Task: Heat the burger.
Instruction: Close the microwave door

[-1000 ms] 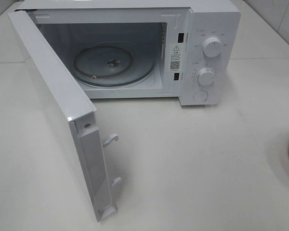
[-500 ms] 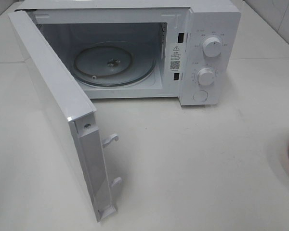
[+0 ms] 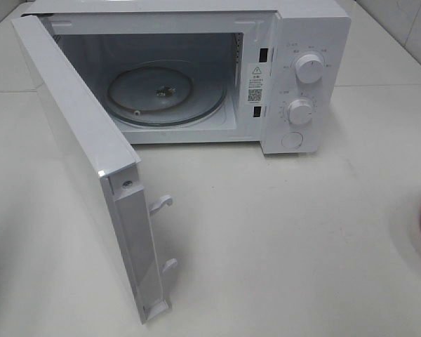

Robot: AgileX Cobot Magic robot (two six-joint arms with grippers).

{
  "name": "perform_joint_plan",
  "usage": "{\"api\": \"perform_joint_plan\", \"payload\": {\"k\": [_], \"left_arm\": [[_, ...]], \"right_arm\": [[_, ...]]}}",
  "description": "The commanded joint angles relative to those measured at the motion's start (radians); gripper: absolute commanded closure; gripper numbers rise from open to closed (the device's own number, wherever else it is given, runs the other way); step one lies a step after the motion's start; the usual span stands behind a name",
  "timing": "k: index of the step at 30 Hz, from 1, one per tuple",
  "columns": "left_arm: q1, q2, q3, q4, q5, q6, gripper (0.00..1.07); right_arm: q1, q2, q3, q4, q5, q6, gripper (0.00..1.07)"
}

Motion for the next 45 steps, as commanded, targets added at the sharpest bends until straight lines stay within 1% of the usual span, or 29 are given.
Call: {"api": "perform_joint_plan", "payload": {"k": [1,2,4,7,8,9,10,11,12,13,15,18,19,21,23,26,27,29,30,31,32,33,34,35,37,39,40,43,45], "left_arm": [[-0.007,0.098,0.075,0.008,-0.280,0.001,1.07],[-0.007,0.098,0.075,0.008,-0.280,0.001,1.07],[-0.007,0.232,0.127,0.007,-0.490,0.001,1.07],[-0.007,0.269,0.132,0.007,-0.531,0.001,1.07],[-0.007,0.338,0.133,0.007,-0.587,0.001,1.07],[-0.007,0.377,0.133,0.007,-0.618,0.001,1.07],[-0.007,0.377,0.133,0.007,-0.618,0.001,1.07],[-0.007,0.447,0.133,0.007,-0.687,0.001,1.07],[-0.007,0.486,0.133,0.008,-0.715,0.001,1.07],[-0.007,0.486,0.133,0.008,-0.715,0.001,1.07],[-0.007,0.624,0.133,0.009,-0.850,0.001,1.07],[-0.007,0.652,0.133,0.011,-0.878,0.001,1.07],[-0.007,0.719,0.133,0.023,-0.953,-0.001,1.07],[-0.007,0.751,0.131,0.038,-0.986,-0.004,1.07],[-0.007,0.856,0.107,0.158,-1.065,-0.022,1.07],[-0.007,0.874,0.099,0.183,-1.069,-0.034,1.07],[-0.007,0.910,0.082,0.234,-1.073,-0.065,1.07],[-0.007,0.927,0.076,0.253,-1.081,-0.075,1.07],[-0.007,0.955,0.066,0.282,-1.086,-0.098,1.07],[-0.007,0.979,0.051,0.333,-1.083,-0.124,1.07],[-0.007,0.979,0.051,0.333,-1.083,-0.124,1.07],[-0.007,0.988,0.044,0.365,-1.083,-0.142,1.07],[-0.007,1.007,0.032,0.416,-1.084,-0.174,1.07],[-0.007,1.007,0.032,0.416,-1.084,-0.174,1.07],[-0.008,1.030,0.023,0.434,-1.089,-0.196,1.07],[-0.017,1.035,0.023,0.431,-1.095,-0.195,1.07],[-0.044,1.042,0.023,0.422,-1.103,-0.190,1.07],[-0.060,1.046,0.023,0.414,-1.103,-0.182,1.07],[-0.138,1.090,0.023,0.322,-1.104,-0.134,1.07]], "right_arm": [[-0.007,-0.027,0.002,0.004,-0.008,0.002,0.31],[-0.007,-0.027,0.002,0.004,-0.008,0.002,0.31],[-0.007,-0.027,0.002,0.004,-0.008,0.002,0.31],[-0.007,-0.027,0.002,0.004,-0.008,0.002,0.31],[-0.007,-0.027,0.002,0.004,-0.008,0.002,0.31],[-0.007,-0.027,0.002,0.004,-0.008,0.002,0.31],[-0.007,-0.027,0.002,0.004,-0.008,0.002,0.31],[-0.007,-0.027,0.002,0.004,-0.008,0.002,0.31],[-0.007,-0.027,0.002,0.004,-0.008,0.002,0.31],[-0.007,-0.027,0.002,0.004,-0.008,0.002,0.31],[-0.007,-0.027,0.002,0.004,-0.008,0.002,0.31],[-0.007,-0.027,0.002,0.004,-0.008,0.002,0.31],[-0.007,-0.027,0.002,0.004,-0.008,0.002,0.31],[-0.007,-0.027,0.002,0.004,-0.008,0.002,0.31],[-0.007,-0.027,0.002,0.004,-0.008,0.002,0.31],[-0.007,-0.027,0.002,0.004,-0.008,0.002,0.31],[-0.007,-0.027,0.002,0.004,-0.008,0.002,0.31],[-0.007,-0.027,0.002,0.004,-0.008,0.002,0.31],[-0.007,-0.027,0.002,0.004,-0.008,0.002,0.31],[-0.007,-0.027,0.002,0.004,-0.008,0.002,0.31],[-0.007,-0.027,0.002,0.004,-0.008,0.002,0.31],[-0.007,-0.027,0.002,0.004,-0.008,0.002,0.31],[-0.007,-0.027,0.002,0.004,-0.008,0.002,0.31],[-0.007,-0.027,0.002,0.004,-0.008,0.002,0.31],[-0.007,-0.027,0.002,0.004,-0.008,0.002,0.31],[-0.007,-0.027,0.002,0.004,-0.008,0.002,0.31],[-0.007,-0.027,0.002,0.004,-0.008,0.002,0.31],[-0.007,-0.027,0.002,0.004,-0.008,0.002,0.31],[-0.007,-0.027,0.002,0.004,-0.008,0.002,0.31]]}}
